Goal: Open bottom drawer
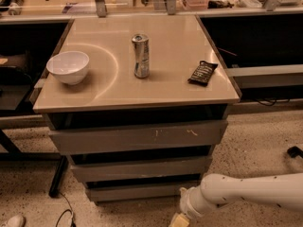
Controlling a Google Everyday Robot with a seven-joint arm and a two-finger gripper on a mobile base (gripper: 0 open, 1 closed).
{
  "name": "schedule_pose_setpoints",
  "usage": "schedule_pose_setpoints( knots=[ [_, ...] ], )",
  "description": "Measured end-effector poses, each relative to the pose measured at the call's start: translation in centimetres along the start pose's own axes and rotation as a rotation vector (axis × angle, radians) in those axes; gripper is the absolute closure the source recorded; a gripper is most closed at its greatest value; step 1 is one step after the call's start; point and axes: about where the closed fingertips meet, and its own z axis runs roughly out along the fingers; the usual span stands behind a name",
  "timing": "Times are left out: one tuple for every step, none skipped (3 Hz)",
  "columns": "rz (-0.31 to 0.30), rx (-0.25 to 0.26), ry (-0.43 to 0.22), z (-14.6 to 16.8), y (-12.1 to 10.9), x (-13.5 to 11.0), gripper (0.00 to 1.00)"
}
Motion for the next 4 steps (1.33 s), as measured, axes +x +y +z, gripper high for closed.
schedule_pose_setpoints(
  knots=[
    [-0.008,0.002,-0.036,6.3,-3.8,1.4,0.00],
    [0.000,0.001,-0.042,6.7,-3.9,1.5,0.00],
    [0.008,0.036,-0.081,9.0,-5.5,1.4,0.00],
    [0.006,0.103,-0.119,11.1,-8.5,1.5,0.00]
  ],
)
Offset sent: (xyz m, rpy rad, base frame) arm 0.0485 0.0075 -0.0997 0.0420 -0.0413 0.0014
